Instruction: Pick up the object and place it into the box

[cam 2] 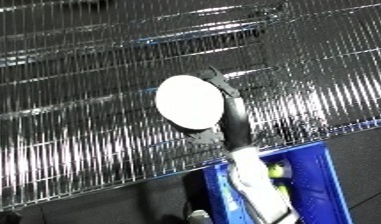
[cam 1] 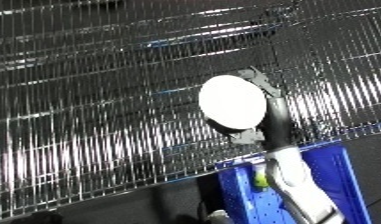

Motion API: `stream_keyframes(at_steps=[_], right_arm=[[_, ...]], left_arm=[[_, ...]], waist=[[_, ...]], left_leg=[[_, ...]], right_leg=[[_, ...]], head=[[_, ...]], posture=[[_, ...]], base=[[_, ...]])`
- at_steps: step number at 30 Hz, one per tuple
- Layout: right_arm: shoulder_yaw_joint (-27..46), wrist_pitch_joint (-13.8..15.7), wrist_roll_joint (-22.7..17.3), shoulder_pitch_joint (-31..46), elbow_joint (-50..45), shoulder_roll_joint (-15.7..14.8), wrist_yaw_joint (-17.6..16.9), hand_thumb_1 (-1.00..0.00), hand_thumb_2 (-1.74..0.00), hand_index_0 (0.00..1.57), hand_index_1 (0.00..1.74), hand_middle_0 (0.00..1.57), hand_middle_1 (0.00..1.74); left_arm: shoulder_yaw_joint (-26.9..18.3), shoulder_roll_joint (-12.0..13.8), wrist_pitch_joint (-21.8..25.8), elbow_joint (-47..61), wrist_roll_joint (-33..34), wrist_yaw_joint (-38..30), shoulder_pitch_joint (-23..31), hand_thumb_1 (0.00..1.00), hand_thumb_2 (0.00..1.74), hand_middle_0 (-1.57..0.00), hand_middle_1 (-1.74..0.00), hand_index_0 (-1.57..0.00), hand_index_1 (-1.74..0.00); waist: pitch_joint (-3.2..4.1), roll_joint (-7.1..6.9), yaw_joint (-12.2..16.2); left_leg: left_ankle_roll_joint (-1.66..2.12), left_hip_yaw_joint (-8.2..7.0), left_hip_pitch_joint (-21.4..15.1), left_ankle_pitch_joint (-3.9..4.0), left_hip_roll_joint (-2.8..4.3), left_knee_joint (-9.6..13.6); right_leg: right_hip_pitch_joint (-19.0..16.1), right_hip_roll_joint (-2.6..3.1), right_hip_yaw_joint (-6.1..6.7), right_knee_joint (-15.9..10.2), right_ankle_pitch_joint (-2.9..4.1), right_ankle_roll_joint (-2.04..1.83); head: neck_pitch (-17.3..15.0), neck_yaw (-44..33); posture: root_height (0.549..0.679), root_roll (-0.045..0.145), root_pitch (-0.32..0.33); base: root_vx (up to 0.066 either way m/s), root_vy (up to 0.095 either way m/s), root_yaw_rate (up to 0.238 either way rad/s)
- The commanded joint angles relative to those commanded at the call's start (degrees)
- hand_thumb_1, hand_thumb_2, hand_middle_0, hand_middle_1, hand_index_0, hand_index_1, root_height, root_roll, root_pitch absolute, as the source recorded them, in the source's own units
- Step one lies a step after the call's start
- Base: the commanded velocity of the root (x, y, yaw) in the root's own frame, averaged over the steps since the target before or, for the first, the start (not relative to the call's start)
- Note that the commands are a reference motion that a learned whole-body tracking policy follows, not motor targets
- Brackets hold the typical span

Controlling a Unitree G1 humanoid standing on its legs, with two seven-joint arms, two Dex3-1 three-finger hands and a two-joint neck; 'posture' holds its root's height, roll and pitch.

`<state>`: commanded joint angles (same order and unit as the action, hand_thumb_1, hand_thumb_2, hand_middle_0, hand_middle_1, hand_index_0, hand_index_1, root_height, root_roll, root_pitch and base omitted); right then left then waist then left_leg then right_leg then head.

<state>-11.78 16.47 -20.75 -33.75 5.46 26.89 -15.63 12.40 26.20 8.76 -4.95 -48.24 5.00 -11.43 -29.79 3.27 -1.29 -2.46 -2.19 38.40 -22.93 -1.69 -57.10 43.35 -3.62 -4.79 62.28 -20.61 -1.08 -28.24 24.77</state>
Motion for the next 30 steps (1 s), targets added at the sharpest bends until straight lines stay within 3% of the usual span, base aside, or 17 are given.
stream_keyframes(at_steps=[7,13,20,24,30], right_arm=[[4.58,4.46,0.89,9.16,-6.99,0.0,-0.2,-0.85,-1.48,1.33,1.48,1.33,1.48],[8.12,6.82,1.13,13.45,-10.48,0.33,-1.78,-0.85,-1.48,1.33,1.48,1.33,1.48],[11.41,8.25,0.71,18.86,-12.25,0.31,-3.79,-0.85,-1.48,1.33,1.48,1.33,1.48],[12.92,8.78,-0.35,21.65,-11.48,0.24,-5.22,-0.85,-1.48,1.33,1.48,1.33,1.48],[15.67,11.59,-3.61,26.75,-8.87,-0.35,-5.94,-0.85,-1.48,1.33,1.48,1.33,1.48]], left_arm=[[-3.04,-0.15,0.58,0.59,0.89,1.07,2.22,1.0,1.74,-1.57,-1.74,-1.57,-1.74],[-4.53,0.0,0.83,0.29,1.41,1.5,2.26,1.0,1.74,-1.57,-1.74,-1.57,-1.74],[-6.13,0.02,0.86,-0.21,1.98,1.77,2.37,1.0,1.74,-1.57,-1.74,-1.57,-1.74],[-6.67,-0.35,1.26,-0.71,2.23,1.64,2.1,1.0,1.74,-1.57,-1.74,-1.57,-1.74],[-7.41,-1.01,2.11,-0.92,1.57,2.03,2.99,1.0,1.74,-1.57,-1.74,-1.57,-1.74]], waist=[[0.0,-0.98,1.96],[0.04,-1.51,3.35],[1.26,-1.87,5.17],[1.77,-1.88,6.37],[1.72,-1.44,8.37]], left_leg=[[0.24,-0.54,-1.99,0.48,1.07,1.89],[0.83,-1.23,-4.44,1.4,2.06,4.93],[1.53,-2.24,-6.86,2.74,3.22,8.85],[1.88,-2.85,-8.19,3.31,3.63,10.67],[2.19,-4.03,-10.46,3.68,3.68,12.42]], right_leg=[[-1.92,0.19,0.61,-1.95,0.83,-0.54],[-4.59,0.57,1.23,-5.07,1.94,-1.08],[-7.5,1.09,2.11,-9.62,3.49,-1.48],[-8.95,1.47,2.87,-11.66,4.07,-1.57],[-10.89,2.15,4.21,-13.79,4.63,-1.51]], head=[[0.49,0.61],[0.97,2.98],[1.71,7.29],[1.89,11.25],[2.44,16.41]], posture=[[0.596,0.053,0.077],[0.607,0.05,0.074],[0.62,0.05,0.08],[0.627,0.053,0.082],[0.633,0.065,0.073]], base=[[-0.061,-0.023,-0.177],[-0.077,-0.033,-0.212],[-0.075,-0.02,-0.243],[-0.073,0.012,-0.223],[-0.04,0.048,-0.152]])
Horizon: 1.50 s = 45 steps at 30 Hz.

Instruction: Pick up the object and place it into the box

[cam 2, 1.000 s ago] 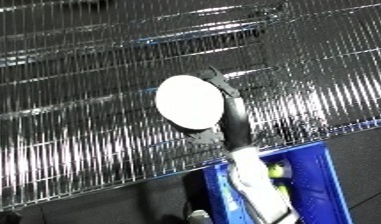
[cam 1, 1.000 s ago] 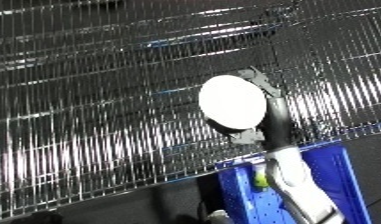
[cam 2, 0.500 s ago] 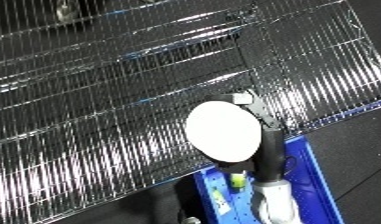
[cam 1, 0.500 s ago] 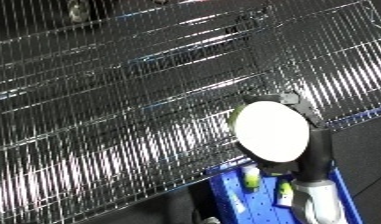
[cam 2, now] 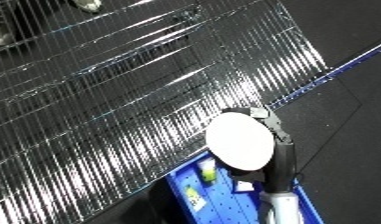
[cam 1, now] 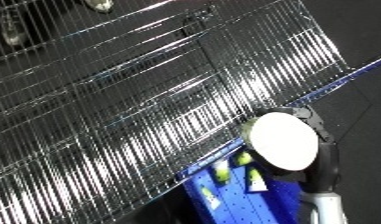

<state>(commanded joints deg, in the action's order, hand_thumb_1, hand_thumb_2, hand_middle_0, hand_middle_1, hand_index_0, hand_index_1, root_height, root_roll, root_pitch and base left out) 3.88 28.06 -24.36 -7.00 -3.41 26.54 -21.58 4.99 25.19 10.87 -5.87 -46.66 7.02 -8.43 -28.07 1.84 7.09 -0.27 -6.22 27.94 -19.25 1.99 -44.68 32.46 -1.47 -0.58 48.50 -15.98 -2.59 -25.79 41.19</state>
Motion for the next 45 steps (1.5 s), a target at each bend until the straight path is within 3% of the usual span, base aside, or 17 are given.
stream_keyframes(at_steps=[4,10,17,28,34,37,41,45], right_arm=[[1.49,1.21,-1.26,2.69,2.11,-0.25,-0.28,-0.65,-1.13,1.02,1.13,1.02,1.13],[2.09,3.49,-2.25,5.39,3.44,-0.11,-0.2,-0.35,-0.61,0.55,0.61,0.55,0.61],[1.44,3.76,-3.72,5.06,4.78,0.5,-0.4,0.0,0.0,0.0,0.0,0.0,0.0],[1.23,3.85,-6.81,5.89,6.13,-0.4,1.37,0.0,0.0,0.0,0.0,0.0,0.0],[0.18,2.78,-3.81,5.5,5.01,-0.14,2.71,0.0,0.0,0.0,0.0,0.0,0.0],[-0.87,1.48,-2.16,4.87,3.92,0.41,4.11,0.0,0.0,0.0,0.0,0.0,0.0],[-3.16,-1.57,-1.11,3.07,2.61,1.14,6.61,0.0,0.0,0.0,0.0,0.0,0.0],[-5.65,-4.34,-0.62,1.35,1.76,1.04,8.84,0.0,0.0,0.0,0.0,0.0,0.0]], left_arm=[[-0.13,-0.59,0.63,0.04,-0.94,0.07,0.81,1.0,1.74,-1.57,-1.74,-1.57,-1.74],[0.53,-1.09,1.87,0.83,-2.04,-0.57,1.58,1.0,1.74,-1.57,-1.74,-1.57,-1.74],[1.62,-1.98,2.83,0.39,-2.4,-2.04,0.46,1.0,1.74,-1.57,-1.74,-1.57,-1.74],[2.3,-2.85,3.64,-0.06,-2.8,-2.75,0.45,1.0,1.74,-1.57,-1.74,-1.57,-1.74],[2.99,-2.94,3.63,0.2,-2.63,-3.26,-0.22,1.0,1.74,-1.57,-1.74,-1.57,-1.74],[3.38,-2.98,3.55,0.04,-2.44,-3.22,-0.46,1.0,1.74,-1.57,-1.74,-1.57,-1.74],[3.77,-3.01,2.79,-0.47,-1.9,-2.87,-1.13,1.0,1.74,-1.57,-1.74,-1.57,-1.74],[3.94,-2.8,1.7,-0.95,-1.23,-2.36,-1.44,1.0,1.74,-1.57,-1.74,-1.57,-1.74]], waist=[[-0.34,0.61,1.5],[-1.12,1.26,3.17],[-1.51,1.8,3.97],[-1.72,2.41,4.39],[-1.72,2.23,3.96],[-1.72,1.94,3.41],[-1.72,1.41,2.2],[-1.53,0.76,0.64]], left_leg=[[0.05,-0.84,-1.46,-0.19,-0.3,0.4],[-0.16,-1.71,-2.9,-0.48,-0.79,0.68],[-0.27,-2.0,-3.67,-0.13,-1.26,1.15],[0.0,-2.26,-4.03,0.98,-1.8,1.65],[-0.02,-2.27,-4.07,1.66,-1.91,3.11],[0.06,-1.72,-3.78,2.01,-1.87,3.14],[0.08,-0.86,-3.18,1.91,-1.85,2.73],[0.13,0.2,-2.81,2.0,-2.04,2.62]], right_leg=[[-0.86,0.25,0.8,-1.13,0.31,0.13],[-1.19,0.43,1.64,-2.02,0.69,0.44],[-0.99,0.84,2.34,-1.93,0.68,0.7],[-0.84,1.01,2.51,-1.85,0.78,0.94],[-1.02,1.07,2.17,-2.84,1.19,0.8],[-1.11,1.07,1.9,-2.85,1.21,0.87],[-1.34,1.0,1.36,-2.38,0.93,1.03],[-2.0,0.71,0.51,-2.55,1.0,0.95]], head=[[0.01,1.72],[0.99,3.62],[1.47,5.54],[0.6,4.12],[0.4,1.1],[0.15,-1.05],[-1.35,-3.49],[-3.24,-6.28]], posture=[[0.636,0.076,0.065],[0.637,0.089,0.059],[0.636,0.093,0.057],[0.636,0.097,0.053],[0.637,0.095,0.058],[0.637,0.094,0.058],[0.637,0.092,0.053],[0.637,0.089,0.047]], base=[[-0.014,0.088,-0.112],[-0.008,0.081,-0.093],[-0.003,0.048,-0.058],[0.006,0.023,0.0],[-0.004,-0.009,0.064],[0.0,-0.024,0.09],[0.01,-0.053,0.134],[0.037,-0.077,0.121]])
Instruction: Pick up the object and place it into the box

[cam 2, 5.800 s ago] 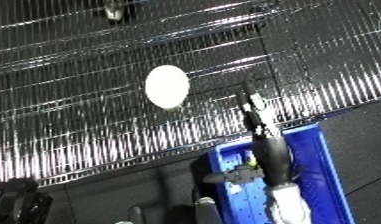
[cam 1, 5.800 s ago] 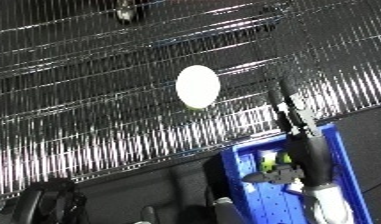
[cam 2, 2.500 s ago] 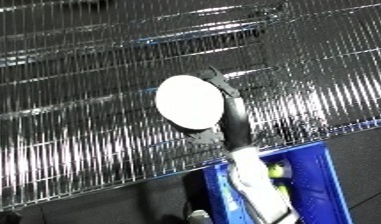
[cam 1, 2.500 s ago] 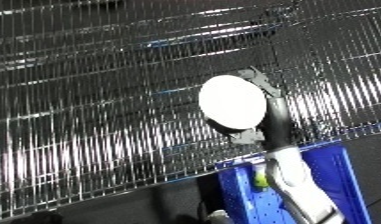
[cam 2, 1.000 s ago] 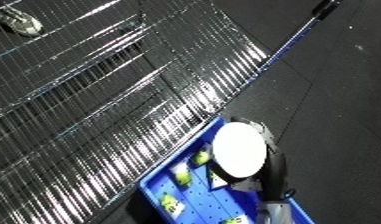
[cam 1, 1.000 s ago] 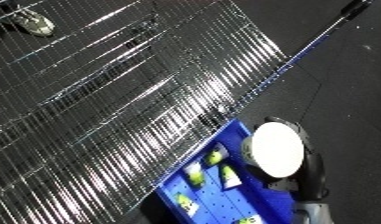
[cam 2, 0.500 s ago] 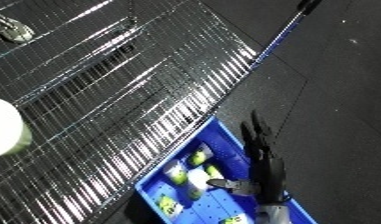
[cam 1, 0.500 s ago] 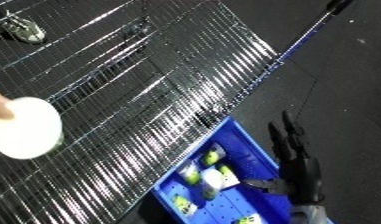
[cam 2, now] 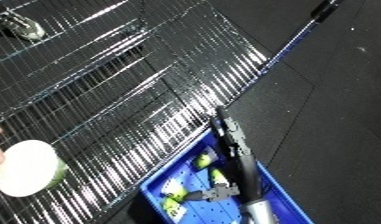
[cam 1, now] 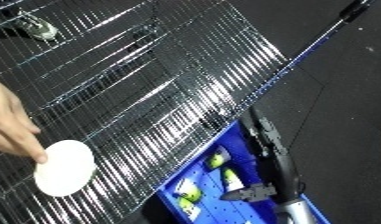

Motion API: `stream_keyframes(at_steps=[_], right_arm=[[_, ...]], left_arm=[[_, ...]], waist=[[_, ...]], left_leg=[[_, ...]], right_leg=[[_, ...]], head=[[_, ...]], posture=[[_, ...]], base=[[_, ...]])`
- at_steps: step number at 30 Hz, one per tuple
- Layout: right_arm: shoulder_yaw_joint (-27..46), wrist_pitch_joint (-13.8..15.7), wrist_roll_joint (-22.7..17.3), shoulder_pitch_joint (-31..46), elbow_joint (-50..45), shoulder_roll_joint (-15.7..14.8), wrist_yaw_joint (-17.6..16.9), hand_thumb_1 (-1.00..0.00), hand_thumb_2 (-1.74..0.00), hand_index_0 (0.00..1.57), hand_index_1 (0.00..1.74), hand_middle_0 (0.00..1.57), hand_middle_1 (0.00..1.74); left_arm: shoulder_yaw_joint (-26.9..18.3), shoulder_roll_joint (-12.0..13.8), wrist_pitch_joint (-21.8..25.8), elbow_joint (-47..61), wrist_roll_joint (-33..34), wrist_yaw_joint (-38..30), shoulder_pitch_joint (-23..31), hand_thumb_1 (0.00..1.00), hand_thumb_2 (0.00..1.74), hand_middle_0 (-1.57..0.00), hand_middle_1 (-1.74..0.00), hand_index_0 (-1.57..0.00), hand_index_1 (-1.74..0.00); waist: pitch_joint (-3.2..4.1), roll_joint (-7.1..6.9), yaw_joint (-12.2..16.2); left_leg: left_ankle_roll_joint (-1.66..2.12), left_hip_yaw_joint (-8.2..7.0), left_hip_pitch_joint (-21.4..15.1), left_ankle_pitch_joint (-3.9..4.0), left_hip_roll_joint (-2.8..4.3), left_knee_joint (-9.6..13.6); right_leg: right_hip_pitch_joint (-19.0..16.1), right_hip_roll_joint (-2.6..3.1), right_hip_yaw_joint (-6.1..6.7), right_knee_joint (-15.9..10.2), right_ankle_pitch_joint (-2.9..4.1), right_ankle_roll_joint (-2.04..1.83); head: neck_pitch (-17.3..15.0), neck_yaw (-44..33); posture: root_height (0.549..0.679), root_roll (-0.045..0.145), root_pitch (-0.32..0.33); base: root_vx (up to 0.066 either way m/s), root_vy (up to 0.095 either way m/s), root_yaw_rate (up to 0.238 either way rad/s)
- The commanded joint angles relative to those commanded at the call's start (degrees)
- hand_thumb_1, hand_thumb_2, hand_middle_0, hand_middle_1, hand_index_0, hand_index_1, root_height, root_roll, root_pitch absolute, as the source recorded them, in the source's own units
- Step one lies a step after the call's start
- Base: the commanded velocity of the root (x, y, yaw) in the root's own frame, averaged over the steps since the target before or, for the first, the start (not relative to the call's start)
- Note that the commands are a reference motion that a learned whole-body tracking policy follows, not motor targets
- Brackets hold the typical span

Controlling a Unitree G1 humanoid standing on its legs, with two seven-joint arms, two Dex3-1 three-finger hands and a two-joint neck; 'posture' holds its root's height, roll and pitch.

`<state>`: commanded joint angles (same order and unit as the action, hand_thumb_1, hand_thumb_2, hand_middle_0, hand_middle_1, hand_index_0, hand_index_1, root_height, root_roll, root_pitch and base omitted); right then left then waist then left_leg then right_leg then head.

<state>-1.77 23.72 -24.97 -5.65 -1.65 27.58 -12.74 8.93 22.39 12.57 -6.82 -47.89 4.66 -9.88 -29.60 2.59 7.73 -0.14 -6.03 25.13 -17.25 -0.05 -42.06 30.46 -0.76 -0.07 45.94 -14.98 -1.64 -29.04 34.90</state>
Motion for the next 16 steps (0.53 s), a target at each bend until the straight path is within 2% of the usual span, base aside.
stream_keyframes(at_steps=[7,16], right_arm=[[-3.47,-4.08,0.05,-3.13,-0.69,-1.01,3.24,0.0,0.0,0.0,0.0,0.0,0.0],[-7.58,-8.96,1.3,-7.61,-2.11,-3.19,6.48,0.0,0.0,0.0,0.0,0.0,0.0]], left_arm=[[-0.3,0.59,-1.56,-0.9,0.58,1.13,-0.24,1.0,1.74,-1.57,-1.74,-1.57,-1.74],[-0.02,0.61,-4.0,-0.95,1.22,1.82,-0.66,1.0,1.74,-1.57,-1.74,-1.57,-1.74]], waist=[[0.65,-0.96,-2.41],[1.05,-1.61,-4.84]], left_leg=[[0.1,1.56,0.69,0.37,-0.07,-0.06],[0.03,2.95,2.26,0.07,-0.41,-2.9]], right_leg=[[-0.78,-0.97,-1.49,-0.7,0.39,-0.21],[-0.68,-2.0,-2.92,0.89,0.06,0.05]], head=[[-2.65,-4.7],[-5.35,-10.71]], posture=[[0.639,0.085,0.042],[0.636,0.082,0.026]], base=[[0.045,-0.065,0.084],[0.044,-0.051,0.103]])
